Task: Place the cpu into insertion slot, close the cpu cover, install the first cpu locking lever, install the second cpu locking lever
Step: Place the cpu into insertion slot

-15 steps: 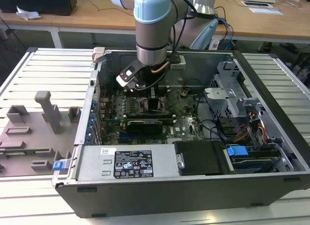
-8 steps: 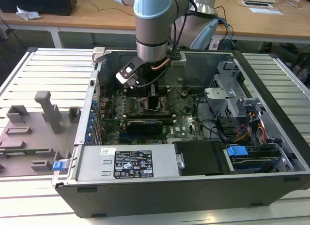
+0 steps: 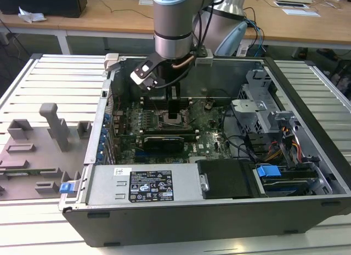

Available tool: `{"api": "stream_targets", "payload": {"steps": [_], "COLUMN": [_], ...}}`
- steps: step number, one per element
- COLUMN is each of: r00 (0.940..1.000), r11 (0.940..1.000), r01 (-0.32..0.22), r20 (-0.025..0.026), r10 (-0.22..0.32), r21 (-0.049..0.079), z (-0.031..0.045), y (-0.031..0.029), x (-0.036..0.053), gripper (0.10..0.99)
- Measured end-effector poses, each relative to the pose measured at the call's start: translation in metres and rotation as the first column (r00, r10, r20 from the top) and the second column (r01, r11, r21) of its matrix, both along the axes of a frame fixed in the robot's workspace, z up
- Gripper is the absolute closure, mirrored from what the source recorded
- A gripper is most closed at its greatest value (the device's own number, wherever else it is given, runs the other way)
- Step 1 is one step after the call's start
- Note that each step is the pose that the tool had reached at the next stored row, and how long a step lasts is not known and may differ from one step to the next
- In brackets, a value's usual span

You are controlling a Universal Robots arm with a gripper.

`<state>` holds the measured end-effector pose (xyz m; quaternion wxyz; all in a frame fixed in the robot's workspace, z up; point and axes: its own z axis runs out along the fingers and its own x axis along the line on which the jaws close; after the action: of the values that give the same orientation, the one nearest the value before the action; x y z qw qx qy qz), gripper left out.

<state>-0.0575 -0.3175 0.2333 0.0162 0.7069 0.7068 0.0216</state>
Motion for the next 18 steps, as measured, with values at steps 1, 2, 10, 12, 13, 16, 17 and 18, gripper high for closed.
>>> {"api": "stream_targets", "payload": {"steps": [1,2,10,12,13,16,17,18], "r00": [1.0000,1.0000,1.0000,1.0000,1.0000,1.0000,1.0000,1.0000], "r11": [1.0000,1.0000,1.0000,1.0000,1.0000,1.0000,1.0000,1.0000], "r01": [0.000,0.000,0.000,0.000,0.000,0.000,0.000,0.000], "r20": [0.0000,-0.0001,-0.0001,0.0000,0.0000,-0.0001,0.0000,0.0000], "r10": [0.000,0.000,0.000,0.000,0.000,0.000,0.000,0.000], "r21": [0.000,0.000,0.000,0.000,0.000,0.000,0.000,0.000], "z": [0.0033,0.0086,0.0619,0.0688,0.0696,0.0697,0.0697,0.0697], "y": [0.0003,0.0003,0.0005,0.0005,0.0005,0.0005,0.0005,0.0005], "x": [0.0001,0.0001,0.0000,0.0000,0.0000,0.0000,0.0000,0.0000], "gripper": [0.471,0.553,0.976,0.980,0.980,0.980,0.980,0.980]}}
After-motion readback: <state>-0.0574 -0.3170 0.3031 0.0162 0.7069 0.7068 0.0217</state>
